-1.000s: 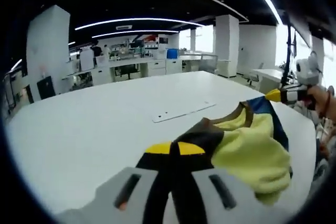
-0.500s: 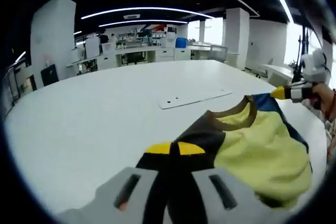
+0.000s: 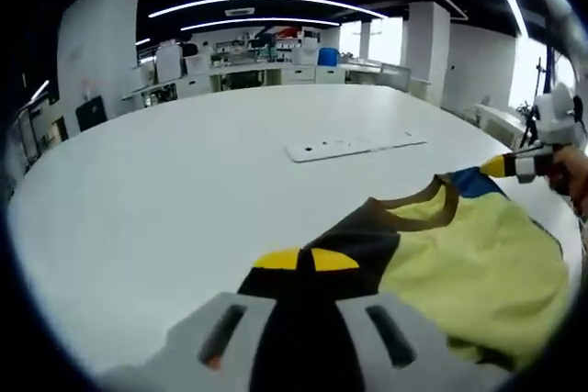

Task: Fold the garment on the visible template until the final outline fits inside the template.

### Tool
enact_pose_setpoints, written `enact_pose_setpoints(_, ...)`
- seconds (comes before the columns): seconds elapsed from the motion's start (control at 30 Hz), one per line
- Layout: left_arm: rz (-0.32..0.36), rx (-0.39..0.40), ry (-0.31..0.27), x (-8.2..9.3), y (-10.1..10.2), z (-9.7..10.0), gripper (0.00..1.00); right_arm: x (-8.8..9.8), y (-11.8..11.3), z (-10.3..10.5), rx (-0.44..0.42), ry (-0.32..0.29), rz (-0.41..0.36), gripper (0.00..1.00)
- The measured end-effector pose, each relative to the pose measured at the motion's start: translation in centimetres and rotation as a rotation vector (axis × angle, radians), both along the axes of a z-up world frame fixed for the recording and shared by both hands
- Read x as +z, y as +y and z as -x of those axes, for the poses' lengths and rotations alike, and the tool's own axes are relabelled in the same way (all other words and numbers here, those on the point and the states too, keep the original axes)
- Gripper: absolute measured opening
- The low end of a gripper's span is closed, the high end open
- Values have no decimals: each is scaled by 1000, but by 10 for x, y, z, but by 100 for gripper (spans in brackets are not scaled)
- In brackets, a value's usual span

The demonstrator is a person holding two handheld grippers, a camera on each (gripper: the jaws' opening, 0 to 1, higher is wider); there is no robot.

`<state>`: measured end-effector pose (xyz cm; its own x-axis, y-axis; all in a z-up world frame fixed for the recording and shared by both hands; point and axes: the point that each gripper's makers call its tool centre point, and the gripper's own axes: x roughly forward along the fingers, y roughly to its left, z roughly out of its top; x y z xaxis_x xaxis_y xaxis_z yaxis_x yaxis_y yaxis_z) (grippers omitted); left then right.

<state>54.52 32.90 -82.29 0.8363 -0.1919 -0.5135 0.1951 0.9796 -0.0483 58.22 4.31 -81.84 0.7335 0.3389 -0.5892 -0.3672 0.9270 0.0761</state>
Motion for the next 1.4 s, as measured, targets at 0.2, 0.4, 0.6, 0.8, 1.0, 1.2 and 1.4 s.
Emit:
enact_pose_setpoints(0.2,-64,-7,-10,-1,1,0,0,-16,1,9,-13,59,-20,0)
enact_pose_setpoints(0.4,-90,-11,-41,12,6,-2,8,-14,3,11,-18,61,-38,0)
enact_pose_setpoints(0.6,-72,-24,-46,20,8,6,20,-6,9,16,24,67,-47,38)
enact_pose_setpoints(0.8,-60,-50,-57,30,8,25,35,0,13,40,64,110,-75,64)
enact_pose_setpoints(1.0,-58,-93,-75,34,3,51,47,11,15,61,103,89,-106,84)
enact_pose_setpoints(1.2,-49,-111,-78,38,8,79,60,16,14,89,157,83,-97,93)
enact_pose_setpoints(1.4,-9,-107,-77,43,13,99,66,18,8,117,174,93,-96,96)
